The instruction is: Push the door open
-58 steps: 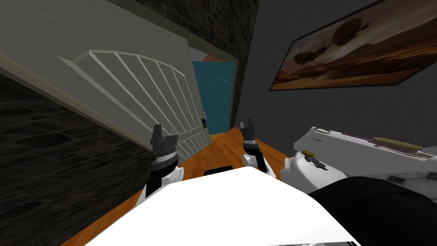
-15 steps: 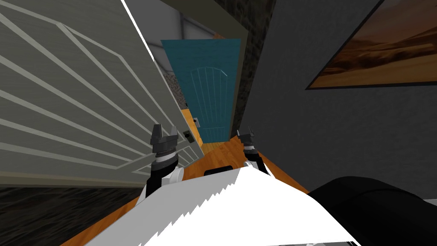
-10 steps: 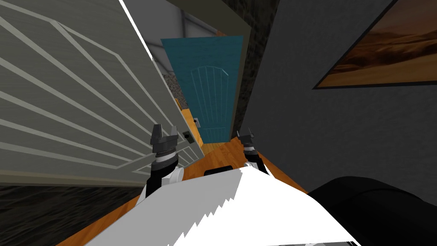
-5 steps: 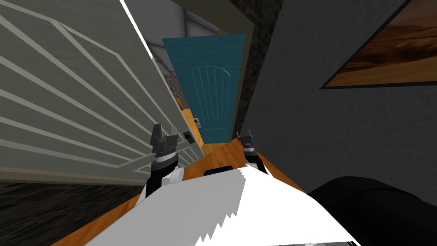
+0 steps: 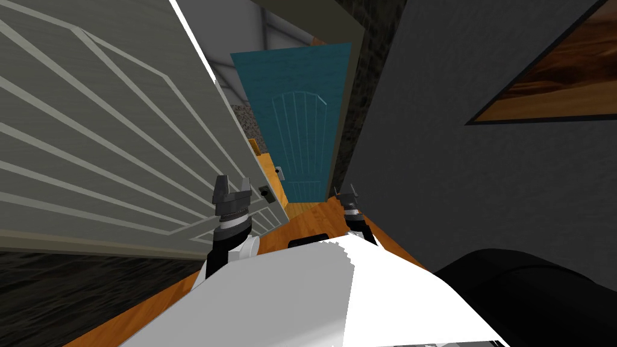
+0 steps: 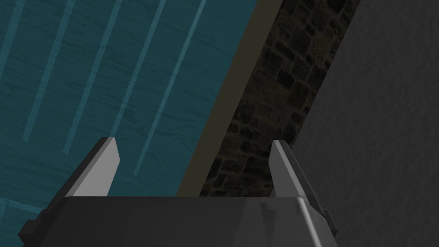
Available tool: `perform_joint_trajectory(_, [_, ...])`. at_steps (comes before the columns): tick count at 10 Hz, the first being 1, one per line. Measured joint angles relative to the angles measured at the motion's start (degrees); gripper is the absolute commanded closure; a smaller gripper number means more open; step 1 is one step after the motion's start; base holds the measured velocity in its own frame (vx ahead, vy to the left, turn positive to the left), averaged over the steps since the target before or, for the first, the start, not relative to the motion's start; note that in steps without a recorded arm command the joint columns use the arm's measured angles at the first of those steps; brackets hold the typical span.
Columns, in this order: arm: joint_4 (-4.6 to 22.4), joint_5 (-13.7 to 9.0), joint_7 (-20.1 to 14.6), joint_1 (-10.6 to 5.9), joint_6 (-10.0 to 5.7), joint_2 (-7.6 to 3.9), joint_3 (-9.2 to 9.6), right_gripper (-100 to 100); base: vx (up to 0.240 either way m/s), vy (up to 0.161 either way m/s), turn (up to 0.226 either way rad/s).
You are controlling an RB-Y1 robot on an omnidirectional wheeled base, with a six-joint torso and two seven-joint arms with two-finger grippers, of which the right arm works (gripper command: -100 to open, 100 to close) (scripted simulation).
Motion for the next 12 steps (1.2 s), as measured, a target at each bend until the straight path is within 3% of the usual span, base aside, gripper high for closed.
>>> perform_joint_trajectory(12, [2.3, -1.5, -13.7, 1.53, 0.01, -0.08, 0.63, -100, 0.02, -0.002, 0.048])
